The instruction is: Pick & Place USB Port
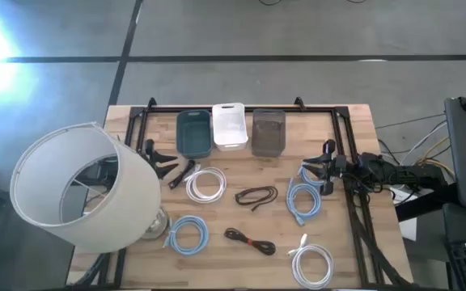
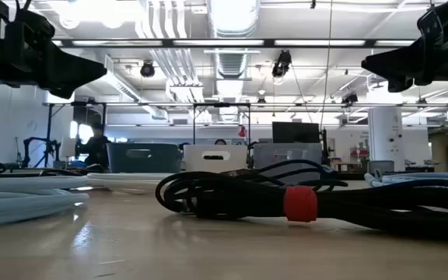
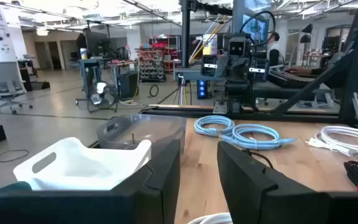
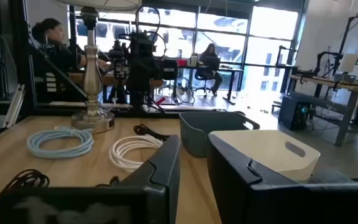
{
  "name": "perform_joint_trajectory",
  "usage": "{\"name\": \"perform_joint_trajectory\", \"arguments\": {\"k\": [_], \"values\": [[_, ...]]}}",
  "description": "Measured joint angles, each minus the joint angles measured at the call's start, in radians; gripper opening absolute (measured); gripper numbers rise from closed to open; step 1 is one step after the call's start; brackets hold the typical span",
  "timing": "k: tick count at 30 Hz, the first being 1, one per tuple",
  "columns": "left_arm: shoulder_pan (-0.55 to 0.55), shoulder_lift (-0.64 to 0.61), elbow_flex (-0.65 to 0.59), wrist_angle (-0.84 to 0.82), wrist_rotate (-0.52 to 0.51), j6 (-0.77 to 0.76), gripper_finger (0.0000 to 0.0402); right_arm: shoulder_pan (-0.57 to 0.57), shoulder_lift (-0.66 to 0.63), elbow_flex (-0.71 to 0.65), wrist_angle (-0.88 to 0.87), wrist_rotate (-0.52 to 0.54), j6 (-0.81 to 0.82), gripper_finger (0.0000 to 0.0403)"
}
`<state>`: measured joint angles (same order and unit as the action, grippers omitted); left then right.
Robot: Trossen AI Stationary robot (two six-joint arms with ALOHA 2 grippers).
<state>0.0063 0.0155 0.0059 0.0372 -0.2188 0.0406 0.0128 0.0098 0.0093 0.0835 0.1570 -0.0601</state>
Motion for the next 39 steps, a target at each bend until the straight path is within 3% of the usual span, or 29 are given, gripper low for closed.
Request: {"name": "perform_joint_trajectory", "arguments": {"k": [9, 22, 39], "values": [[0.0, 0.0, 0.0, 0.0, 0.0, 0.0, 0.011, 0.0, 0.0, 0.0, 0.0, 0.0, 0.0, 0.0086], [0.0, 0.0, 0.0, 0.0, 0.0, 0.0, 0.011, 0.0, 0.0, 0.0, 0.0, 0.0, 0.0, 0.0068], [0.0, 0.0, 0.0, 0.0, 0.0, 0.0, 0.011, 0.0, 0.0, 0.0, 0.0, 0.0, 0.0, 0.0084]]}}
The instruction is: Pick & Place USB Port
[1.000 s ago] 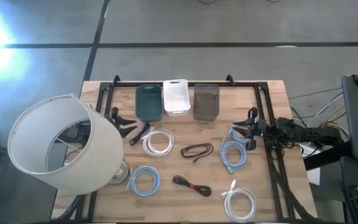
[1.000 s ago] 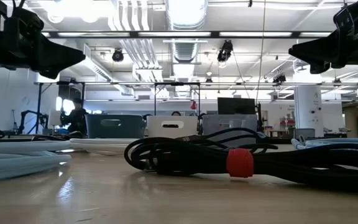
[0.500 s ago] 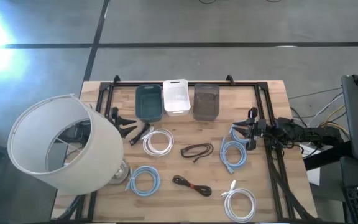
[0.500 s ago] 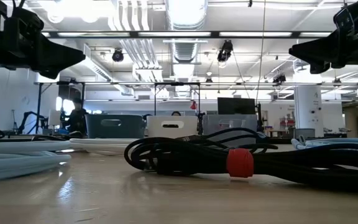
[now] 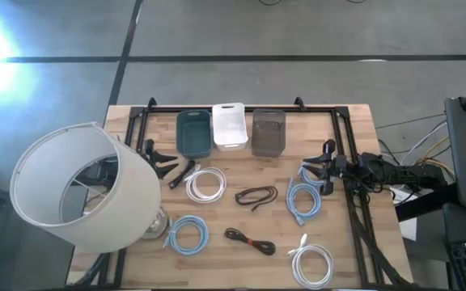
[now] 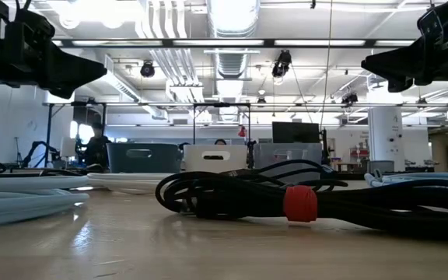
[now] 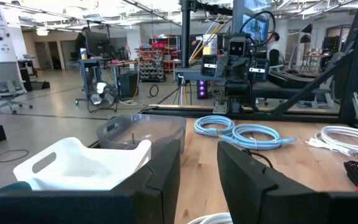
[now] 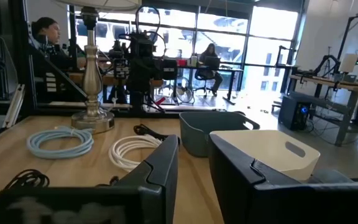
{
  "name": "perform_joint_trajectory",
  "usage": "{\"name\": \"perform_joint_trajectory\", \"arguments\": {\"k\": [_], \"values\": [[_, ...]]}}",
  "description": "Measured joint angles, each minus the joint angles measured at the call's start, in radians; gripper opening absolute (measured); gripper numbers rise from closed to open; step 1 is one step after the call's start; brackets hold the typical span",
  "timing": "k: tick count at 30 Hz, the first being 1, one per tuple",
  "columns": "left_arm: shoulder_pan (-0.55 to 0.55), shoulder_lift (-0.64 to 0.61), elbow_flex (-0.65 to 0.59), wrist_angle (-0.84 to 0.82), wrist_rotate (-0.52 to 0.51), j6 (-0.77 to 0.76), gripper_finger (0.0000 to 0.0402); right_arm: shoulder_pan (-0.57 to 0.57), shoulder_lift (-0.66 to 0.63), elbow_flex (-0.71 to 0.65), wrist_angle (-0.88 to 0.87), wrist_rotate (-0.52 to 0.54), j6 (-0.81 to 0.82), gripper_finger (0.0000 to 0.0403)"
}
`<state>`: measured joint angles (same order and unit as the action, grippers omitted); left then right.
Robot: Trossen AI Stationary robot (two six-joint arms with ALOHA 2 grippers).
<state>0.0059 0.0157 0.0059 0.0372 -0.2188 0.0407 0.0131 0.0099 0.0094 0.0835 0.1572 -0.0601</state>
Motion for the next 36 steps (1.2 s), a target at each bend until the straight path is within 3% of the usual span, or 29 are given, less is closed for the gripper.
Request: {"name": "perform_joint_trajectory", "arguments": {"k": [11, 26, 36], "values": [[0.0, 0.0, 0.0, 0.0, 0.0, 0.0, 0.011, 0.0, 0.0, 0.0, 0.0, 0.0, 0.0, 0.0068], [0.0, 0.0, 0.0, 0.0, 0.0, 0.0, 0.011, 0.0, 0.0, 0.0, 0.0, 0.0, 0.0, 0.0087], [0.0, 0.0, 0.0, 0.0, 0.0, 0.0, 0.011, 0.0, 0.0, 0.0, 0.0, 0.0, 0.0, 0.007]]}}
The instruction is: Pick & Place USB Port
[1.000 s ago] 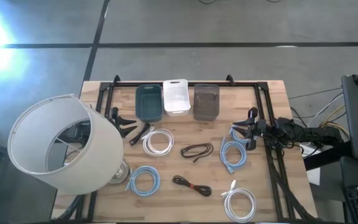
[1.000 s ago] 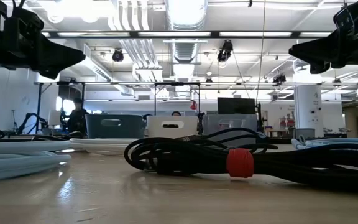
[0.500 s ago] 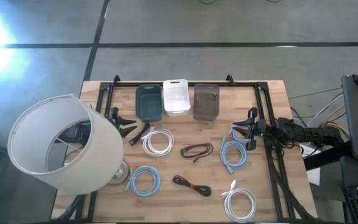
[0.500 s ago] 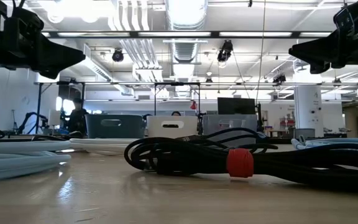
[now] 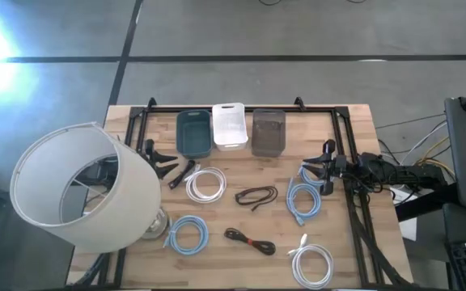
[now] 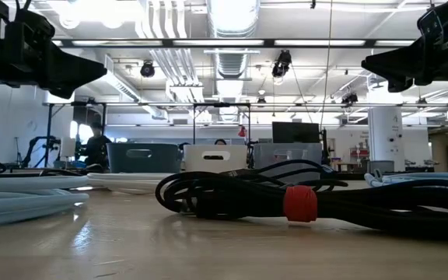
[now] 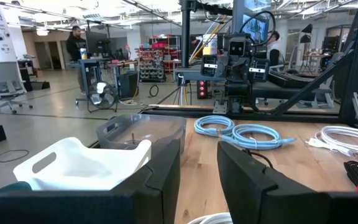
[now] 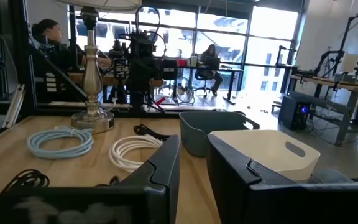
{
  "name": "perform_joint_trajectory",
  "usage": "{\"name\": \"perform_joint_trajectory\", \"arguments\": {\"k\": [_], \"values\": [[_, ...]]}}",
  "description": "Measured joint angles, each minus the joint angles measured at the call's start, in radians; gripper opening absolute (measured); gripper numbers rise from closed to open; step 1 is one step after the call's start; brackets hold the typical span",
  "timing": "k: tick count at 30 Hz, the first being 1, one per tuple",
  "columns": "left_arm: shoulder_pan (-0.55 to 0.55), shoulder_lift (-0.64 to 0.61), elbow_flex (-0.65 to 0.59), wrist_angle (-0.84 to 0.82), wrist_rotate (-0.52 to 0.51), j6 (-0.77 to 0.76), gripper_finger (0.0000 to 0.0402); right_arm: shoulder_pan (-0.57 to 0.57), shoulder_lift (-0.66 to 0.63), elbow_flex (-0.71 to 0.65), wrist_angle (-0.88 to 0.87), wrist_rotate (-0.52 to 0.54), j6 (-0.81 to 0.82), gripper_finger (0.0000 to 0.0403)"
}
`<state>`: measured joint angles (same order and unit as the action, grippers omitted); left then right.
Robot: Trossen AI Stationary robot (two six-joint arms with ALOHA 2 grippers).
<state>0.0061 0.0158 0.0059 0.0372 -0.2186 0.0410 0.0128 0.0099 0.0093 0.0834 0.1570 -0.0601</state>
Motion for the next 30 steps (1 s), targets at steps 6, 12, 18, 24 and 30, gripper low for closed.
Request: {"name": "perform_joint_trajectory", "arguments": {"k": [6, 12, 18, 24, 30], "values": [[0.0, 0.0, 0.0, 0.0, 0.0, 0.0, 0.011, 0.0, 0.0, 0.0, 0.0, 0.0, 0.0, 0.0072], [0.0, 0.0, 0.0, 0.0, 0.0, 0.0, 0.011, 0.0, 0.0, 0.0, 0.0, 0.0, 0.0, 0.0082], [0.0, 0.0, 0.0, 0.0, 0.0, 0.0, 0.011, 0.0, 0.0, 0.0, 0.0, 0.0, 0.0, 0.0087], [0.0, 0.0, 0.0, 0.0, 0.0, 0.0, 0.011, 0.0, 0.0, 0.0, 0.0, 0.0, 0.0, 0.0077], [0.0, 0.0, 0.0, 0.0, 0.0, 0.0, 0.011, 0.0, 0.0, 0.0, 0.0, 0.0, 0.0, 0.0068]]}}
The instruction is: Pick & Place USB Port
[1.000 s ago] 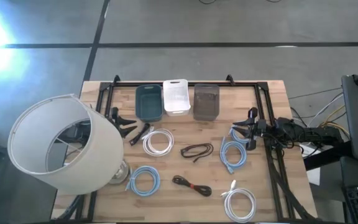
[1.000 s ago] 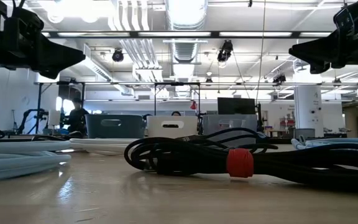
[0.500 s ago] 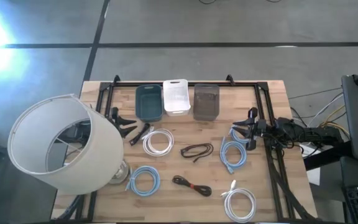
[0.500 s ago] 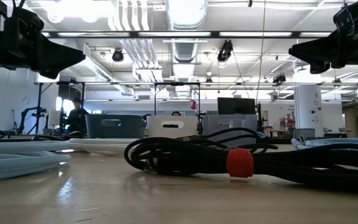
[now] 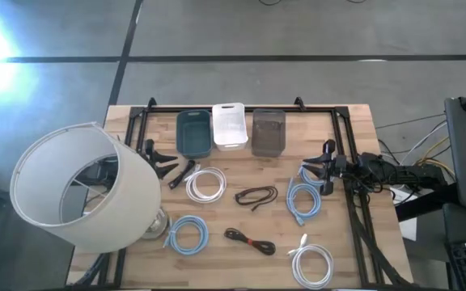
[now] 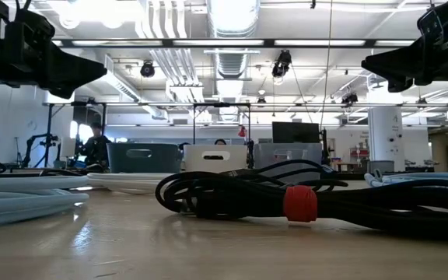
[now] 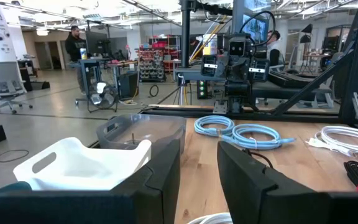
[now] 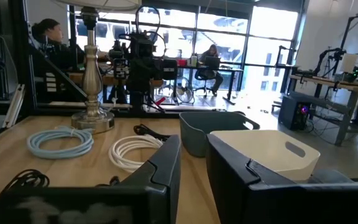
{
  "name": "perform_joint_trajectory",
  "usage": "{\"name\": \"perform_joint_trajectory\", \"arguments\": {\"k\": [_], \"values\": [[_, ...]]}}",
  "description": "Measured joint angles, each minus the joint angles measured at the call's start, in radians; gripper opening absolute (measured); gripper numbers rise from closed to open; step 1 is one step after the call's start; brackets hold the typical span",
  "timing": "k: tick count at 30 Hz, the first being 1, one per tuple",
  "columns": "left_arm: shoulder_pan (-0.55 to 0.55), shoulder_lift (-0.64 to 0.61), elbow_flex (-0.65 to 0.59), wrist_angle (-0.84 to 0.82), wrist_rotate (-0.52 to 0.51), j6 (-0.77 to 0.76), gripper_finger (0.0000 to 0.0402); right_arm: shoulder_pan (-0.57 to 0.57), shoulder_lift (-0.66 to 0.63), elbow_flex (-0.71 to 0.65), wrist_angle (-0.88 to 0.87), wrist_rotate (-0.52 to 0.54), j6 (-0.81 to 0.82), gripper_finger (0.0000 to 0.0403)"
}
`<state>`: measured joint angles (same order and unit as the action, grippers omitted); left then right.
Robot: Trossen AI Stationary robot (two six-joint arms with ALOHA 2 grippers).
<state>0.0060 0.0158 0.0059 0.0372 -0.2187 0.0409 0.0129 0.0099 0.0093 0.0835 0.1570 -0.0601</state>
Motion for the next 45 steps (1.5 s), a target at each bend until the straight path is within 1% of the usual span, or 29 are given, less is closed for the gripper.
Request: {"name": "perform_joint_trajectory", "arguments": {"k": [14, 21, 22, 25, 26, 35, 36, 41, 43, 45], "values": [[0.0, 0.0, 0.0, 0.0, 0.0, 0.0, 0.011, 0.0, 0.0, 0.0, 0.0, 0.0, 0.0, 0.0086], [0.0, 0.0, 0.0, 0.0, 0.0, 0.0, 0.011, 0.0, 0.0, 0.0, 0.0, 0.0, 0.0, 0.0078], [0.0, 0.0, 0.0, 0.0, 0.005, -0.001, 0.011, 0.0, 0.0, 0.0, 0.0, 0.0, 0.0, 0.0076], [-0.001, 0.0, 0.0, 0.004, 0.078, -0.015, 0.011, 0.0, 0.0, 0.0, 0.0, 0.0, 0.0, 0.0071], [-0.001, 0.005, 0.0, 0.004, 0.088, -0.024, 0.011, 0.0, 0.0, 0.0, 0.0, 0.0, 0.0, 0.0069], [-0.001, 0.008, 0.0, 0.014, 0.096, -0.05, 0.011, 0.0, 0.0, 0.0, 0.019, 0.0, -0.003, 0.0078], [-0.001, 0.008, 0.0, 0.014, 0.096, -0.05, 0.011, 0.0, 0.0, 0.0, 0.026, -0.001, 0.022, 0.0079], [0.0, 0.008, 0.0, 0.017, 0.097, -0.05, 0.011, 0.002, 0.0, 0.0, 0.027, -0.001, 0.348, 0.0084], [0.0, 0.008, 0.0, 0.018, 0.097, -0.05, 0.011, 0.002, 0.0, 0.0, 0.028, -0.001, 0.411, 0.0084], [0.0, 0.008, 0.0, 0.019, 0.097, -0.05, 0.011, 0.002, 0.0, 0.0, 0.027, -0.001, 0.413, 0.0082]]}}
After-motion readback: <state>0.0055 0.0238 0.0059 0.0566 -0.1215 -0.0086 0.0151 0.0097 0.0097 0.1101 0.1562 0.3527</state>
